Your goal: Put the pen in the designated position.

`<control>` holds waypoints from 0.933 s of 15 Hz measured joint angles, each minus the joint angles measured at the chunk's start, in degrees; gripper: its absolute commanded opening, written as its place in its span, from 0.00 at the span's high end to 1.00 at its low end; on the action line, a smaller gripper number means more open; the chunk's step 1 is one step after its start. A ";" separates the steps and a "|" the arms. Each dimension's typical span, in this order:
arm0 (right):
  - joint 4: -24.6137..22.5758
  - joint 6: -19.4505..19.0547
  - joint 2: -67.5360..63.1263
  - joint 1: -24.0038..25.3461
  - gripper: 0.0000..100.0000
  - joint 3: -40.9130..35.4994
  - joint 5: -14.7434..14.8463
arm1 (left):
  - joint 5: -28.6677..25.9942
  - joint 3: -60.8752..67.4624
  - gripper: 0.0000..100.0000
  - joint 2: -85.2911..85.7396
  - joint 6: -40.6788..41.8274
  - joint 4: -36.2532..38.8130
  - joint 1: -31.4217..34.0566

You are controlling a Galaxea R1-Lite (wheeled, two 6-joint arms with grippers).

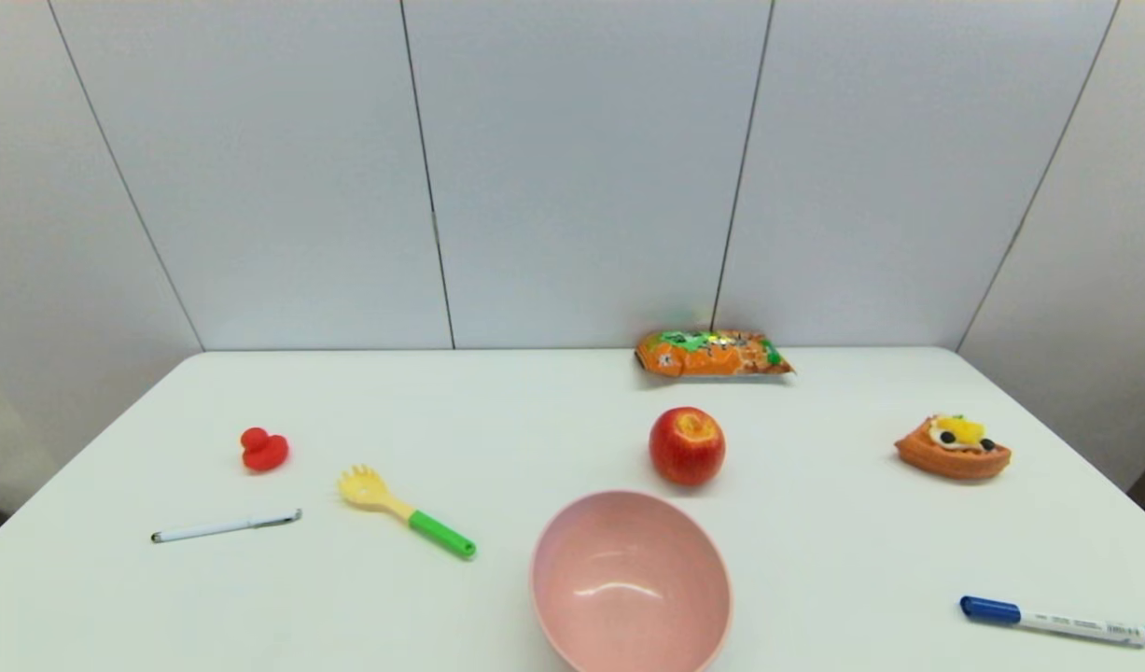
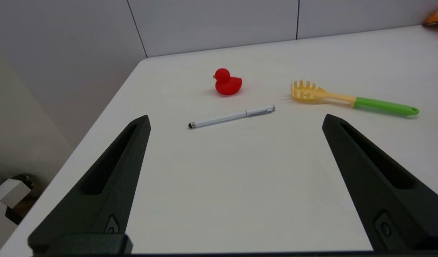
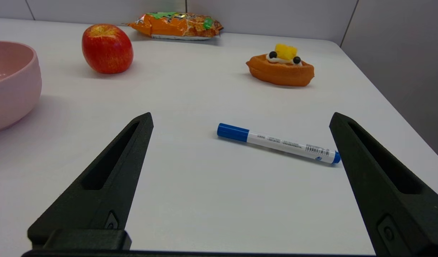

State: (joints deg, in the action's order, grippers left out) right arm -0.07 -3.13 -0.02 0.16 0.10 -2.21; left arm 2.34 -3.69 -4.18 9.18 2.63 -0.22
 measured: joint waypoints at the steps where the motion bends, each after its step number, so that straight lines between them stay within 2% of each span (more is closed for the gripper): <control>1: 0.00 0.00 0.00 0.00 0.00 0.00 0.01 | -0.17 1.52 0.00 1.44 0.00 0.45 0.06; 7: 0.00 0.00 0.00 0.00 0.00 0.00 0.00 | -1.66 3.60 0.00 4.16 -1.50 0.80 0.12; 9: -0.02 -0.02 0.00 0.00 0.00 0.00 0.00 | -3.41 3.64 0.00 4.21 -2.01 -1.27 0.12; 10: 0.02 0.02 0.00 0.00 0.00 0.00 0.00 | -3.57 3.62 0.00 4.25 -3.49 -3.12 0.12; 14: 0.00 0.00 0.00 0.00 0.00 0.00 0.01 | -1.33 3.67 0.00 4.28 -11.92 -2.63 0.12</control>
State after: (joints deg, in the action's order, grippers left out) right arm -0.07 -3.13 -0.02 0.16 0.10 -2.19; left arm 1.01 -0.02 0.10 -2.74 0.00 -0.10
